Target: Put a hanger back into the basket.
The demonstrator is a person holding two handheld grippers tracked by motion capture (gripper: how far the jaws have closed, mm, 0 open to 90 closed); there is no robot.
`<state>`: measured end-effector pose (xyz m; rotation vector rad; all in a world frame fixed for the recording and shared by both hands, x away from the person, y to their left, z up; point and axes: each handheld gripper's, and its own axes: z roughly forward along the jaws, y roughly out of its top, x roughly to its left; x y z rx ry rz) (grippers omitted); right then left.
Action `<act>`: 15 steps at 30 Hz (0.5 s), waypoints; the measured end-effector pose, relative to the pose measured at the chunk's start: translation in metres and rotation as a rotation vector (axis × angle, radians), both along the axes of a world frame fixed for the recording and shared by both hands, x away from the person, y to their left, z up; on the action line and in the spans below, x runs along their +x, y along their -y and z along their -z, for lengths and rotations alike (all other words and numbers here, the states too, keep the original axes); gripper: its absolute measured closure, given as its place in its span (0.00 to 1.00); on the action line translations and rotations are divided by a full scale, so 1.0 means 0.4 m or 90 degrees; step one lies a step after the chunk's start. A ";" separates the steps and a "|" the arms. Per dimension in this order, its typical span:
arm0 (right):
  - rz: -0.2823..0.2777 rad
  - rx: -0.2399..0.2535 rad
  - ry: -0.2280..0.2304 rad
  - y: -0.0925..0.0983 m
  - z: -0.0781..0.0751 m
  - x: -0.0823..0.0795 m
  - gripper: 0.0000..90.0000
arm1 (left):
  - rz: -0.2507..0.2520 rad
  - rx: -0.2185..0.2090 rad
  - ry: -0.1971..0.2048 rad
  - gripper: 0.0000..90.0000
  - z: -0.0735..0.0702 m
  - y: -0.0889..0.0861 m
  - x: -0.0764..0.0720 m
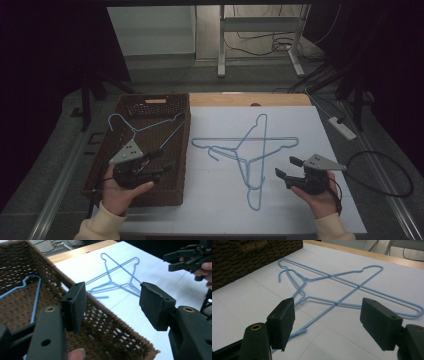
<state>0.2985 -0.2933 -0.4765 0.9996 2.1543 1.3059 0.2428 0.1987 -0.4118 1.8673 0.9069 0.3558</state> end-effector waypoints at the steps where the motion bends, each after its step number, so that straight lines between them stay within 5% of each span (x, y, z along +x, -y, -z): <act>1: 0.000 0.000 0.001 0.000 -0.001 0.000 0.32 | 0.000 -0.001 0.000 0.43 0.003 0.004 0.000; 15: -0.010 0.000 -0.002 0.005 -0.003 -0.004 0.33 | 0.001 0.008 0.005 0.43 0.028 0.026 0.001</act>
